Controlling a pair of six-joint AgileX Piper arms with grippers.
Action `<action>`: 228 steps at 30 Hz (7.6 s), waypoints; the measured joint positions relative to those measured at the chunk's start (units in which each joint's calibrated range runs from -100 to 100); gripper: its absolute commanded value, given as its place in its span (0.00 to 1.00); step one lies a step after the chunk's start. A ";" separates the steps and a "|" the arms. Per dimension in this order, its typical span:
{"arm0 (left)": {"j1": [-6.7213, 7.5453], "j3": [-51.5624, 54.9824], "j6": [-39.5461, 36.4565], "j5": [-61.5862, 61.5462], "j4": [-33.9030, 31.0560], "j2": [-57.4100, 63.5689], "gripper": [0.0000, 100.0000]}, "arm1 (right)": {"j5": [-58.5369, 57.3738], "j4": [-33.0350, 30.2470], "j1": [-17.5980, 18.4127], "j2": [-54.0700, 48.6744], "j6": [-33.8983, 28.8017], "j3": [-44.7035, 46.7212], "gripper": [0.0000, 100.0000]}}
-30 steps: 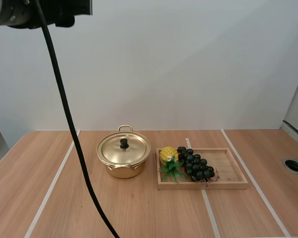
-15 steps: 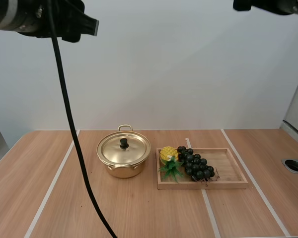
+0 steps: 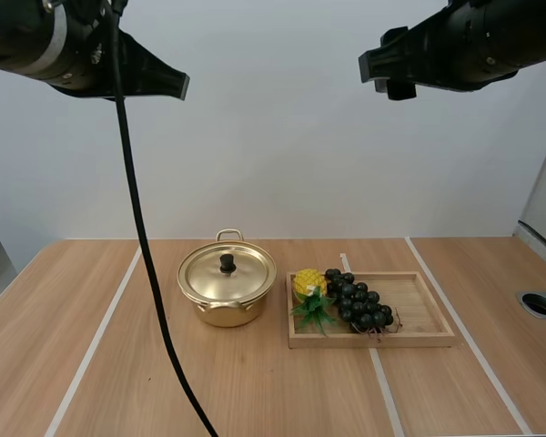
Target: Open the pot, put the grape inside, and close it
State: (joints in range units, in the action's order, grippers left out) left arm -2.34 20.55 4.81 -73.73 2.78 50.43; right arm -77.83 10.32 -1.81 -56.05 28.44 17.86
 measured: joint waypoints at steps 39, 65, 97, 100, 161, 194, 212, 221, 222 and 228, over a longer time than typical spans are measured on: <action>0.00 0.00 -0.92 1.14 -2.78 1.31 1.00 | -3.91 1.74 0.00 0.66 1.53 -2.48 1.00; 0.00 0.00 2.05 -4.37 -2.78 -4.56 1.00 | -0.45 2.25 0.00 0.66 1.53 -2.48 1.00; 0.00 0.00 4.13 -26.03 -0.52 -24.68 1.00 | -1.85 3.91 0.00 0.66 1.53 -2.48 1.00; 0.00 0.00 6.47 -25.88 2.03 -25.10 1.00 | -2.25 3.91 0.00 0.66 1.53 -2.48 1.00; 6.13 -5.14 21.62 -15.89 8.62 -60.14 1.00 | -7.79 4.04 0.00 0.66 1.73 -2.48 1.00; 6.13 -5.14 20.18 -14.57 8.93 -62.16 0.00 | -8.30 4.04 0.00 0.66 1.73 -2.48 1.00; 6.35 -5.28 19.69 -16.26 8.27 -56.78 0.00 | -8.30 4.04 0.00 0.66 1.73 -2.48 1.00; 6.35 -5.28 18.93 -16.44 6.10 -43.09 0.00 | -8.44 4.04 0.00 0.66 1.73 -2.48 1.00; 6.35 -5.28 18.89 -16.44 5.55 -41.48 0.00 | -8.52 4.04 0.00 0.66 1.73 -2.48 1.00; 6.35 -6.54 16.67 -15.35 3.11 -32.55 0.00 | -8.91 4.04 0.00 0.66 1.73 -2.48 1.00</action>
State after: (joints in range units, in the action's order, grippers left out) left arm 4.00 14.01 21.49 -89.08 5.89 17.88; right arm -86.74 14.37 -1.81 -55.39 30.17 15.38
